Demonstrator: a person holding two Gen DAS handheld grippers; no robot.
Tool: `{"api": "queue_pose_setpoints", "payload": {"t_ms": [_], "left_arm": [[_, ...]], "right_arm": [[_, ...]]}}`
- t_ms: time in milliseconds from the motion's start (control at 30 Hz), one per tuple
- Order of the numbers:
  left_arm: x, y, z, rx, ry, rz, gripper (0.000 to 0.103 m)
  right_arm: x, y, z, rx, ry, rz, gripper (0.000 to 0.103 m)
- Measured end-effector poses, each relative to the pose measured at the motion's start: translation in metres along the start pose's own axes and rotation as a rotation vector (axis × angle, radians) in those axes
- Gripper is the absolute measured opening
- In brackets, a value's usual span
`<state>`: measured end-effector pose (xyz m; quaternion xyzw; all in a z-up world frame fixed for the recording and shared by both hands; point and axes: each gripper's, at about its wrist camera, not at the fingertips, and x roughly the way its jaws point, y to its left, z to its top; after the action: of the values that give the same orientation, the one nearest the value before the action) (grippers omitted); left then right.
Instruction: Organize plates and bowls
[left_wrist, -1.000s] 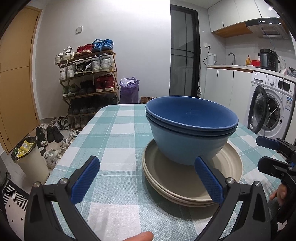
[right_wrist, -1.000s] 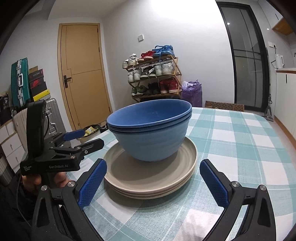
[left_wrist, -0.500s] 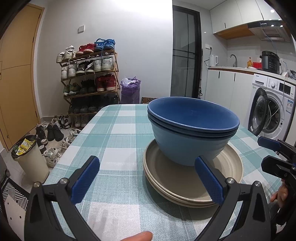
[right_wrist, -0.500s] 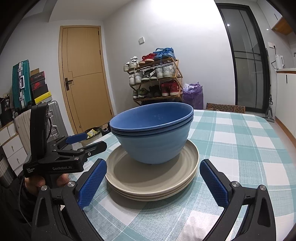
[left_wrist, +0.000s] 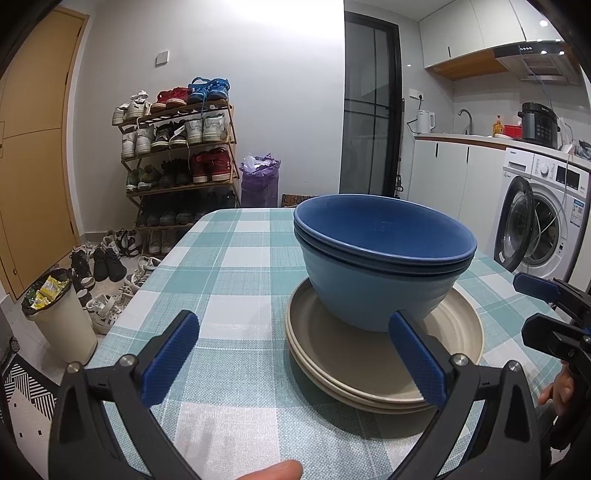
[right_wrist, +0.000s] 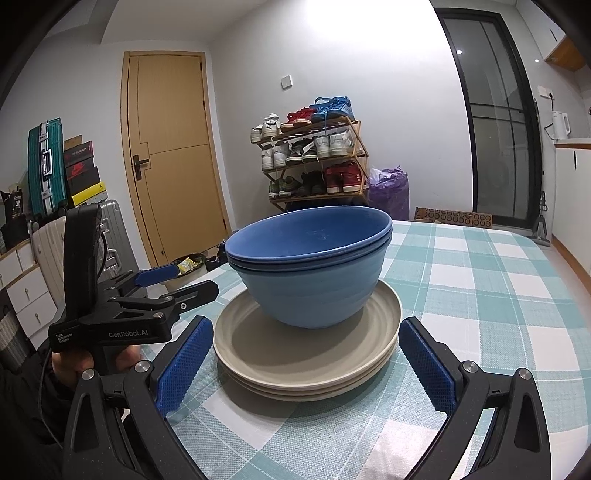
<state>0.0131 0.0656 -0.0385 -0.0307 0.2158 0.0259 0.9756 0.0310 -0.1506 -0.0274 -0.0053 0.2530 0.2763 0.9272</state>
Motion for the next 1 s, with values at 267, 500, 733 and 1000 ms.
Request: {"api": "queue_pose_setpoints", "payload": {"t_ms": [267, 500, 733, 1000], "left_arm": [[-0.0002, -0.0001, 0.0002, -0.003, 0.000, 0.002, 0.103], [-0.0002, 0.0000, 0.0000, -0.003, -0.001, 0.001, 0.103], [-0.0003, 0.0000, 0.0000, -0.004, -0.001, 0.000, 0.103], [-0.0007, 0.0002, -0.0003, -0.004, -0.001, 0.001, 0.103]], "right_arm": [[-0.0007, 0.0013, 0.0000, -0.003, -0.004, 0.000, 0.102], [-0.0009, 0.0041, -0.0002, -0.004, -0.003, 0.003, 0.102], [0.0006, 0.0044, -0.0003, -0.003, -0.002, 0.006, 0.102], [0.0012, 0.0037, -0.0001, -0.004, -0.002, 0.008, 0.102]]}}
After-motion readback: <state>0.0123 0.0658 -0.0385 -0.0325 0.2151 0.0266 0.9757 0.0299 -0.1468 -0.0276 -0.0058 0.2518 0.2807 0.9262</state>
